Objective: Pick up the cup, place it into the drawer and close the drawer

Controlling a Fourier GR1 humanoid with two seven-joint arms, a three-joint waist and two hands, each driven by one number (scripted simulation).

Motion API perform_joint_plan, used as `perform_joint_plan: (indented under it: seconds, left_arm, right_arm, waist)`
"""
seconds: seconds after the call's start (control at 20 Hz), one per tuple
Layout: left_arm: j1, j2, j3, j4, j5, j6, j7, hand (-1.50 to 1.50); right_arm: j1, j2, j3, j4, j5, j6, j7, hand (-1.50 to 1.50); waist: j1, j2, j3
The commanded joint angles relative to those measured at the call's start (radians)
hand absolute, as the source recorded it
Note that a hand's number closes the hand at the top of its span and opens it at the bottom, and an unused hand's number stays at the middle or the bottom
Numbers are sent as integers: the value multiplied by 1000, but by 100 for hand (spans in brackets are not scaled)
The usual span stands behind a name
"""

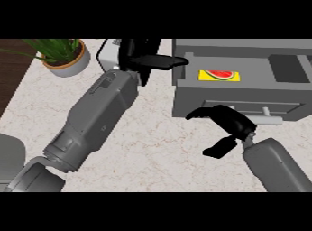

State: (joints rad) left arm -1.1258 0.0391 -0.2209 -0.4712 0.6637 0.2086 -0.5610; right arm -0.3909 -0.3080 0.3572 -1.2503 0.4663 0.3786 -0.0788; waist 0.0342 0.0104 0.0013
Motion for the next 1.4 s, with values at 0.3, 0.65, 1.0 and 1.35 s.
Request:
perform_joint_plan:
  seconds: [0.3, 0.65, 1.0, 1.35]
  left_arm:
    - [156, 63, -6, -126, 5, -69, 16, -150]
    - [230, 131, -12, -202, 7, -123, 35, -150]
    - [236, 159, -15, -241, 20, -181, 74, -150]
    - [288, 157, -32, -264, 17, -211, 62, -150]
  right_arm:
    - [-252, 35, -139, 546, 46, -182, -298, 150]
    - [-433, -44, -281, 729, 3, -239, -374, 150]
    - [-550, -100, -367, 768, -58, -216, -276, 150]
    - [-542, -154, -389, 736, -97, -146, -288, 150]
  waist:
    - [72, 10, 3]
    - [109, 18, 5]
    - [144, 28, 4]
    - [175, 37, 3]
